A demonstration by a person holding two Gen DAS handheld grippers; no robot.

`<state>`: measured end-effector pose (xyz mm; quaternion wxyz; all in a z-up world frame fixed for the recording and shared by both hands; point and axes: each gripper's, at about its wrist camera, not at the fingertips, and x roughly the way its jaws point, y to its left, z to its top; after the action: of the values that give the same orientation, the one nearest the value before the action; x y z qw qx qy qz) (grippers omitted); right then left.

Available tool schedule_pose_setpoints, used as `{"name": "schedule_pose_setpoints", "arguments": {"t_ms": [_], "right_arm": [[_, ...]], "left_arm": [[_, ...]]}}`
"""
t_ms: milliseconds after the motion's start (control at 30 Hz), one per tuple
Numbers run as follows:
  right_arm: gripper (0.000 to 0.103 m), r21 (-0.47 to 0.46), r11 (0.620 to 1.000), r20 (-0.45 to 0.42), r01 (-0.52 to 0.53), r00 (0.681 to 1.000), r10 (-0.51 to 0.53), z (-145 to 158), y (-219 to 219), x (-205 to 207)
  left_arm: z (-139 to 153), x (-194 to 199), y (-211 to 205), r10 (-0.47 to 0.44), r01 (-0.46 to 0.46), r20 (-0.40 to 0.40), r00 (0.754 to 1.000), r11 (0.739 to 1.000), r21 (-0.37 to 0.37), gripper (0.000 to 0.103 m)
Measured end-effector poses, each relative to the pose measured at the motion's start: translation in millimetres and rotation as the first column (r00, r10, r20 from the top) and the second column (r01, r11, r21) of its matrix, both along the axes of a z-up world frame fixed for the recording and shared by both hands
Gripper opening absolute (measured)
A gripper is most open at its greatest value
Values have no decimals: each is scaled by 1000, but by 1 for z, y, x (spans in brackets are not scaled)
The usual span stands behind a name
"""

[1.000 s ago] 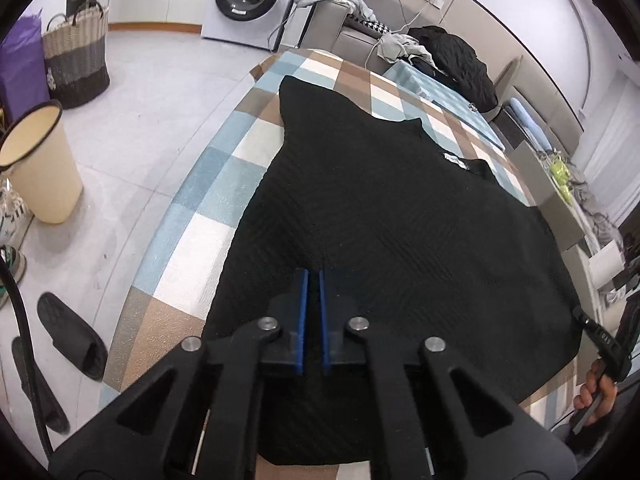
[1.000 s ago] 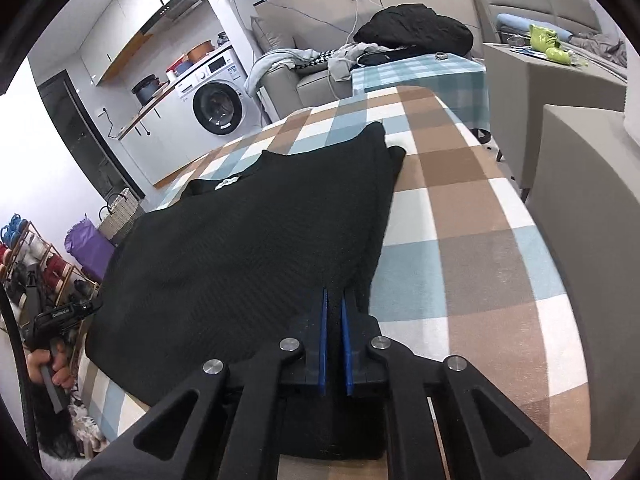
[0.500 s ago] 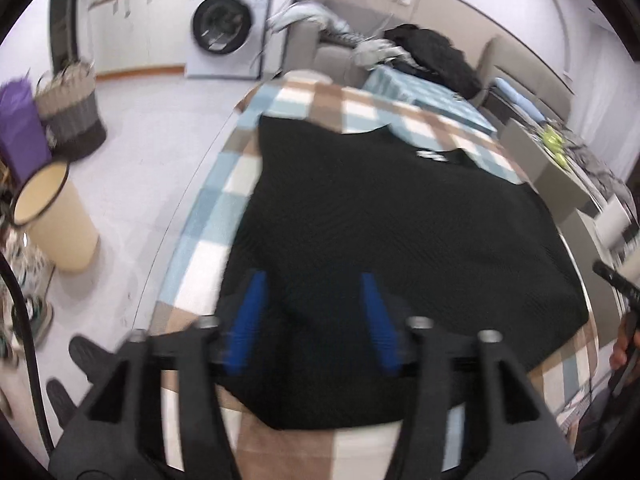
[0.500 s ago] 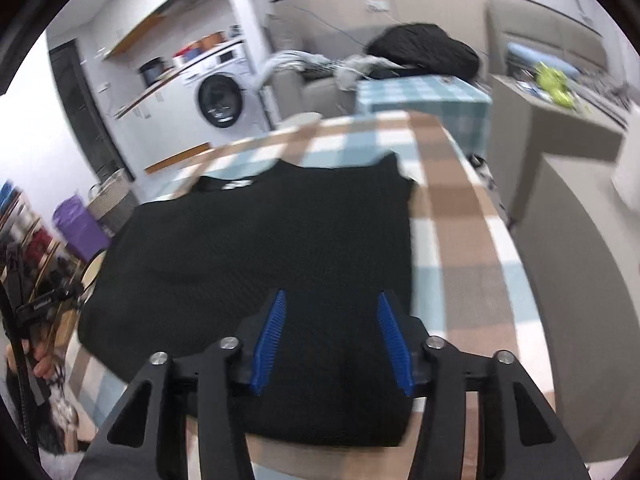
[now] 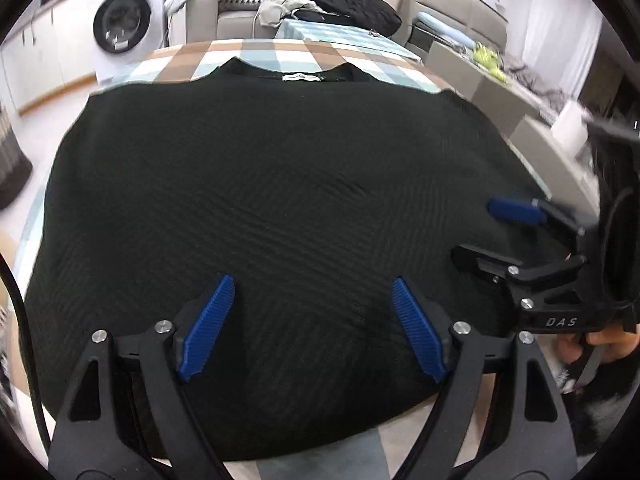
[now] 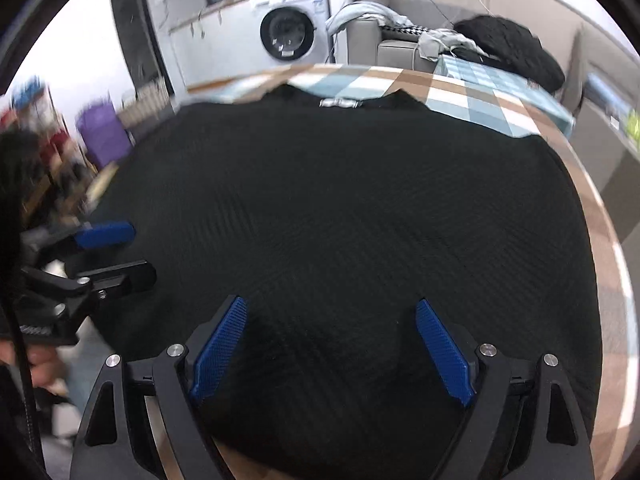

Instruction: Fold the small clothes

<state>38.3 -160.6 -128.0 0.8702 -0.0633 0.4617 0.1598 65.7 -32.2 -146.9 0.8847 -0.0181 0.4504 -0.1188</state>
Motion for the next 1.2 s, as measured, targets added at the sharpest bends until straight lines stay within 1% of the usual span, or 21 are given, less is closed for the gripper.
{"name": "schedule_pose_setpoints", "arguments": {"t_ms": [33,100,167,267,333,433,500,567,600,633,700,767,833,867,900,933,1033,1100,1167,1200], "right_arm": [[88,-18,1000,2,-10,1000,10,-2,2,1],[88,-20,1000,-1,-15,1000,15,-3,-4,-1],[88,-29,1000,-8,-4,1000,3,-2,-15,-4],[88,-35,998,-12,50,999,-51,-2,-45,-11],[88,-25,997,-4,67,998,-67,-1,-59,-19],[88,-61,996,6,59,998,-59,2,-59,-28],[89,-39,997,-6,70,997,-71,5,-56,-26],[89,21,997,-10,70,998,-70,10,-51,-20],[89,35,997,-7,67,998,-67,11,-47,-16],[89,39,997,-7,63,998,-62,11,-42,-9],[89,16,998,-4,55,999,-55,8,-28,10],[89,6,999,-7,39,999,-39,4,-17,24],[89,-12,999,-14,32,999,-32,-2,-11,34],[88,-45,999,0,24,1000,-24,-4,-6,36],[89,-51,999,12,10,1000,-9,-5,-5,38],[89,-50,999,9,3,1000,-3,-5,-7,40],[89,-57,996,6,70,998,-69,-6,-29,42],[90,-9,994,-20,112,994,-112,-4,-50,41],[90,-11,990,-41,143,989,-143,-2,-60,42],[90,-11,990,-46,143,989,-143,0,-61,43]], "left_arm": [[0,-2,-4,-24,24,-1,1000,999,31,80],[-4,-8,-6,-47,47,1,999,998,49,81],[-4,-15,-1,-56,56,0,998,997,45,81],[-5,-25,8,-62,62,3,998,997,36,81],[-5,-30,14,-61,60,9,998,997,39,81],[-1,-37,17,-60,59,1,998,997,41,81],[2,-38,19,-45,46,-19,999,999,16,81],[7,-33,22,-36,35,-20,999,999,-27,81],[10,-28,23,-26,25,-11,1000,999,-45,81],[11,-21,23,-12,12,-7,1000,999,-42,81],[12,-6,23,16,-16,-1,1000,999,-32,81],[7,14,23,47,-47,-13,999,999,-15,81],[1,29,23,51,-51,-32,998,999,-6,81],[0,35,21,51,-51,-24,998,999,6,81],[-1,39,21,38,-37,-18,999,999,27,81],[-2,42,20,32,-31,-23,999,999,39,81],[-3,47,28,37,-36,-29,999,999,32,81],[-2,47,37,51,-50,-33,998,998,34,81],[0,49,45,62,-62,-46,997,998,2,81],[2,52,46,63,-63,-54,997,998,-14,81]]}}
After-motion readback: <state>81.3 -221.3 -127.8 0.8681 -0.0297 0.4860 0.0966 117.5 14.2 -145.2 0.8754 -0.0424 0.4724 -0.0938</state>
